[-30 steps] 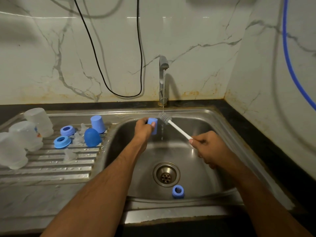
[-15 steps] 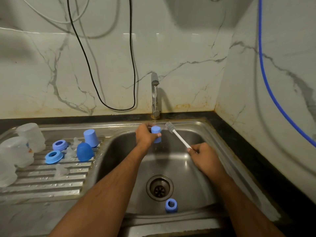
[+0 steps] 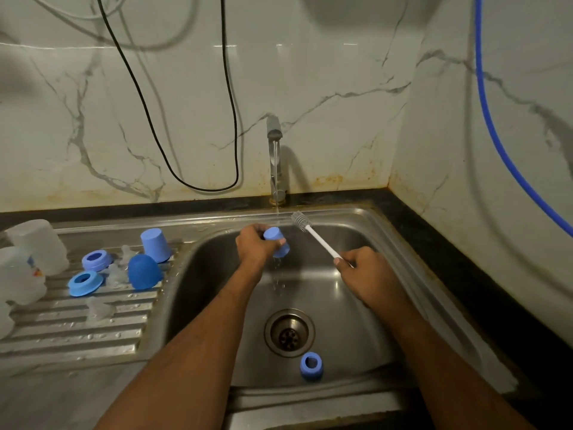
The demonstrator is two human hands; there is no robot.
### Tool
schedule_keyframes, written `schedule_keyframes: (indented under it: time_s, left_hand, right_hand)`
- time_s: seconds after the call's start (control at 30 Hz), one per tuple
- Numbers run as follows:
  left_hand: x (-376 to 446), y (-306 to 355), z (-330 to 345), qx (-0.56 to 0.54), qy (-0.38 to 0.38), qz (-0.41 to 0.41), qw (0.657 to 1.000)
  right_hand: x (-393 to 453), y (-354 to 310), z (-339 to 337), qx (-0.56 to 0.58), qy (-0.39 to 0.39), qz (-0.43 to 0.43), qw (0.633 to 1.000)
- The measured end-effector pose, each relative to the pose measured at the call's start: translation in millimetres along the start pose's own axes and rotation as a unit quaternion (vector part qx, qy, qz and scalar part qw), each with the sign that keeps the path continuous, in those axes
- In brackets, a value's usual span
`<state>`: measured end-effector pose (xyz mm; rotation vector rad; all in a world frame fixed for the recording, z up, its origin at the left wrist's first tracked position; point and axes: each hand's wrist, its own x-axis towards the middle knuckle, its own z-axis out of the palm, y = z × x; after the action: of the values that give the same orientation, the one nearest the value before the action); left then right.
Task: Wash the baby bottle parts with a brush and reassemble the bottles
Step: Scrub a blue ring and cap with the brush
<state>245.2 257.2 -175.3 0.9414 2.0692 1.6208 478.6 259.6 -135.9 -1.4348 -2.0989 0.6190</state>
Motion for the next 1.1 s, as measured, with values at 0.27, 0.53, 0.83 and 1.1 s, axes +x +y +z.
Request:
schedule_keyframes:
  time_s: [0.27, 0.53, 0.83, 1.1]
  left_hand:
    - [3.3, -2.6, -6.7, -0.179, -0.008, -0.144, 0.973]
    - [-3.6, 12.3, -5.7, -0.428, -0.072, -0.307, 0.847]
    - [-7.1, 12.8, -2.8, -0.484, -0.121, -0.401, 0.768]
    - [-3.1, 9.5, -0.3, -0.283, -0.133, -0.314, 0.896]
  right_hand:
    - [-1.1, 1.4, 1.8, 0.002, 0.000, 0.006, 1.000]
    - [-0.2, 2.9, 2.6, 0.002, -0.001, 0.005, 1.000]
    - [-3.3, -1.6, -2.4, 0.002, -0.005, 0.011, 1.000]
    - [-4.0, -1.1, -1.7, 0.008, -0.005, 0.008, 1.000]
